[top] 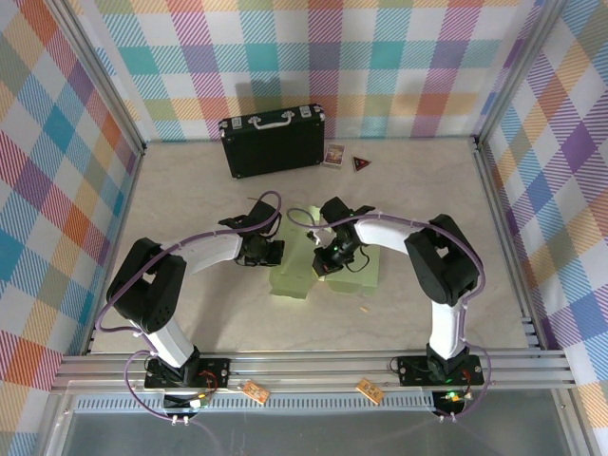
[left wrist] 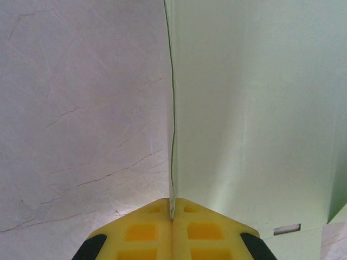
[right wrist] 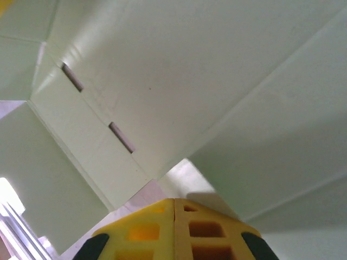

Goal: Fold the paper box

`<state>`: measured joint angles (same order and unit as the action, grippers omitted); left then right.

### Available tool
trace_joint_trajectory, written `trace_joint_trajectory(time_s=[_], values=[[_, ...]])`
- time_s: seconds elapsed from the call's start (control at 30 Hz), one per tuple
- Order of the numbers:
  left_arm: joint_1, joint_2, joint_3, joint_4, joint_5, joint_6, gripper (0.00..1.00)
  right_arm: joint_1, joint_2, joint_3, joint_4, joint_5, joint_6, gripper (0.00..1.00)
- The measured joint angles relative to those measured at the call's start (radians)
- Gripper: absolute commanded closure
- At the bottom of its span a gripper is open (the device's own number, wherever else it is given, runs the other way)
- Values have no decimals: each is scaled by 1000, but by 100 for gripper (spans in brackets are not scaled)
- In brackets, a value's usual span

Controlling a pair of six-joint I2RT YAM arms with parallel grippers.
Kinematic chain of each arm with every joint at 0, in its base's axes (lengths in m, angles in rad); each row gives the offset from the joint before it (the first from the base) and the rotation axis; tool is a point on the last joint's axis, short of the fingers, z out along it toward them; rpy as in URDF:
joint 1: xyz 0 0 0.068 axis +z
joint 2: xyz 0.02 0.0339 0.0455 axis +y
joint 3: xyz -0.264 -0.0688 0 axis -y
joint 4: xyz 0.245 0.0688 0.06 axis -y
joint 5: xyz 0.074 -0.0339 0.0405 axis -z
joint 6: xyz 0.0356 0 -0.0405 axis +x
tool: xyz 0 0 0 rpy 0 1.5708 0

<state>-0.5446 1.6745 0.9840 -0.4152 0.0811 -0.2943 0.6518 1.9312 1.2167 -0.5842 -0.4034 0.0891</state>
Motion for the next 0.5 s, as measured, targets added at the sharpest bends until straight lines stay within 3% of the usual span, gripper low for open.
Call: trace_joint_trajectory(time_s=[0.5], values=[[0,0,-2,0,-1,3,100,-24,21,-24,36,-82,8,100]])
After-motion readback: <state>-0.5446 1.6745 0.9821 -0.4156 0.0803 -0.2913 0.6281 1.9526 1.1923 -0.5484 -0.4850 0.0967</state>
